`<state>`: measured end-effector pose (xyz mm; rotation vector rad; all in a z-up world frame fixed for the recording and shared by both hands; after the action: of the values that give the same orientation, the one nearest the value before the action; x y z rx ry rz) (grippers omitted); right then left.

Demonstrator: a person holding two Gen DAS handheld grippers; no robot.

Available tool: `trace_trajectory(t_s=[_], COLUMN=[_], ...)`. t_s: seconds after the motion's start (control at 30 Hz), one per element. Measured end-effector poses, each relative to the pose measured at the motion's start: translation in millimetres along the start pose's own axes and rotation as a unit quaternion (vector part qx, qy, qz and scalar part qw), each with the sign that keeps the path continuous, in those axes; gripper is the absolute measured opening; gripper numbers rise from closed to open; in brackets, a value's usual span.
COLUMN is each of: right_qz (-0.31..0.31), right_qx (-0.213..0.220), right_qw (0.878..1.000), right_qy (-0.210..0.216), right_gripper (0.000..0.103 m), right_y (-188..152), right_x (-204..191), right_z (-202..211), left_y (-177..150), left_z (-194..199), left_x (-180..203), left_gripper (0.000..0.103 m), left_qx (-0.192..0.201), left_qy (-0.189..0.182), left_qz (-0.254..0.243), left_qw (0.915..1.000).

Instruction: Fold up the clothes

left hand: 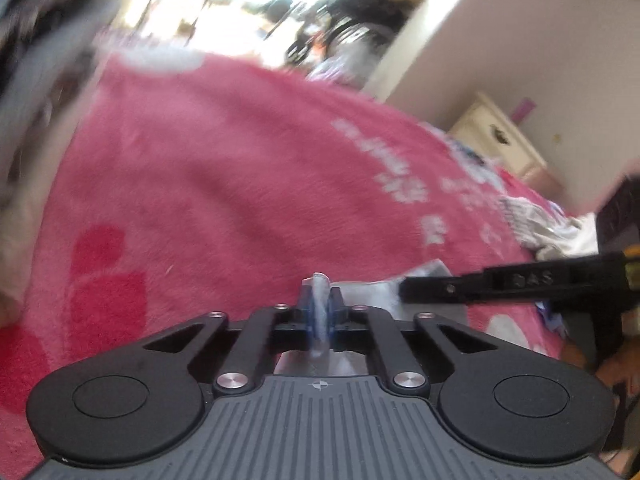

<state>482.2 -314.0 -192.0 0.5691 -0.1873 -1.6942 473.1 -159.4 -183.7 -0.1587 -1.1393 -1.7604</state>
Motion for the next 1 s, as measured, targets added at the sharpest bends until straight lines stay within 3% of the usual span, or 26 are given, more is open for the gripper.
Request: trace_trajectory(t_s=[0.1, 0.17, 0.23, 0.3, 0.43, 0.53, 0.6, 0.67, 0.7, 0.77, 0.83, 0.87, 0.93, 1.0], right_qz=[0.081, 0.152, 0.229, 0.304, 0.445, 0.547, 0.607, 0.648, 0.674, 0.714, 0.747, 0.750, 0.752, 0.745], right_qx=[0.056, 0.095, 0.131, 0.165, 0.229, 0.266, 0.276, 0.265, 0.256, 0.243, 0.228, 0.225, 0.224, 0.226], right_qw=[0.995, 0.983, 0.963, 0.936, 0.859, 0.783, 0.731, 0.696, 0.671, 0.627, 0.586, 0.582, 0.578, 0.586], right_qy=[-0.018, -0.034, -0.053, -0.071, -0.107, -0.129, -0.145, -0.161, -0.174, -0.195, -0.216, -0.219, -0.225, -0.226], right_gripper=[0.008, 0.008, 0.008, 0.008, 0.008, 0.008, 0.008, 0.010, 0.012, 0.019, 0.025, 0.027, 0.041, 0.049], right_y=[0, -14, -34, -53, -93, -130, -158, -176, -185, -197, -206, -206, -203, -198], right_x=[-14, -23, -34, -45, -70, -84, -84, -78, -72, -61, -50, -47, -43, -40], right_z=[24, 42, 54, 68, 95, 109, 104, 91, 82, 67, 53, 52, 51, 57], left_y=[2, 1, -5, -20, -62, -98, -121, -143, -152, -165, -169, -170, -165, -160], left_z=[22, 41, 57, 71, 92, 97, 93, 90, 86, 81, 82, 83, 92, 100], left_x=[24, 43, 61, 82, 115, 129, 124, 119, 113, 100, 94, 90, 85, 81], left_gripper=[0.001, 0.001, 0.001, 0.001, 0.002, 0.002, 0.005, 0.007, 0.008, 0.011, 0.016, 0.020, 0.029, 0.032], left_qx=[0.020, 0.034, 0.041, 0.041, 0.032, 0.015, -0.010, -0.035, -0.051, -0.084, -0.098, -0.105, -0.104, -0.107], left_qy=[0.004, 0.015, 0.028, 0.045, 0.070, 0.085, 0.092, 0.098, 0.103, 0.109, 0.108, 0.108, 0.101, 0.096], left_qz=[-0.081, -0.154, -0.227, -0.303, -0.446, -0.531, -0.560, -0.588, -0.598, -0.599, -0.593, -0.589, -0.564, -0.537], left_qw=[0.9965, 0.9874, 0.9727, 0.9510, 0.8919, 0.8430, 0.8233, 0.8022, 0.7929, 0.7886, 0.7918, 0.7939, 0.8127, 0.8315])
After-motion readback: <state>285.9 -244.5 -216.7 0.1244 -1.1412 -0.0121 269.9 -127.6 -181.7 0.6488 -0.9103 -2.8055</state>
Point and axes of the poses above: each gripper's, at about its wrist camera, not at the fingertips, and z roughly against the way its jaws point, x to its right, y to its top, the point moved 10 cm from there along -z, roughly the way its jaws point, and after that the axes turned 13 degrees about -y, right-handed, at the moved point
